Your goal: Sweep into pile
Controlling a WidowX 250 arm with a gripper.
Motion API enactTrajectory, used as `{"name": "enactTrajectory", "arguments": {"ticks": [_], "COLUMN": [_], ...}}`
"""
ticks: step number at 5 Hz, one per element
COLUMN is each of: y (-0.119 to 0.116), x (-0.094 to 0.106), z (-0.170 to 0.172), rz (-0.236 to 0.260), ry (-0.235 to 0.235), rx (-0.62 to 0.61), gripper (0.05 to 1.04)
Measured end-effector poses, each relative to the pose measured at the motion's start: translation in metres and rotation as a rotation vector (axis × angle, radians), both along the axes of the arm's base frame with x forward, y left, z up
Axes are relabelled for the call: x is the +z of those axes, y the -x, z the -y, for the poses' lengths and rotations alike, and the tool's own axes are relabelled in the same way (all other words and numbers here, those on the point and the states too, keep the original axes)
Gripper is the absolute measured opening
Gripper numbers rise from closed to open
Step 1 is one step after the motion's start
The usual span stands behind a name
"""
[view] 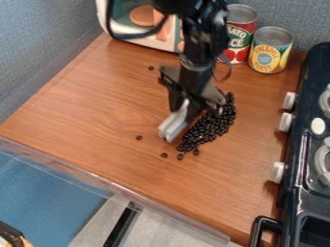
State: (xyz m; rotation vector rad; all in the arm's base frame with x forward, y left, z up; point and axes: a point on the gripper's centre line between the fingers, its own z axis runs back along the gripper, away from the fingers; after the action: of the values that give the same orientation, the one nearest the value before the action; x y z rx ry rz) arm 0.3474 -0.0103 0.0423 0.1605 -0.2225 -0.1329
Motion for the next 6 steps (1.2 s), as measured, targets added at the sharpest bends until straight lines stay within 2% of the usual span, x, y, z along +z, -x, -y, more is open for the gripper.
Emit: {"name": "enactTrajectory", "arguments": {"ticks": [1, 2, 3, 4, 6], "y": [-0.002, 0.004, 0.007, 0.0, -0.021], "x": [0.033, 0.044, 0.046, 0.024, -0.007], "z": [-0.042, -0.063, -0.102, -0.12, -0.132], "rz": [0.081, 0.083, 0.075, 0.011, -0.049], "ry": [-0.005, -0.003, -0.013, -0.022, -0.061], "rx": [0.085, 0.115, 0.19, 0.201, 0.196], "gripper": [0.345, 0.345, 0.345, 0.345, 0.345]}}
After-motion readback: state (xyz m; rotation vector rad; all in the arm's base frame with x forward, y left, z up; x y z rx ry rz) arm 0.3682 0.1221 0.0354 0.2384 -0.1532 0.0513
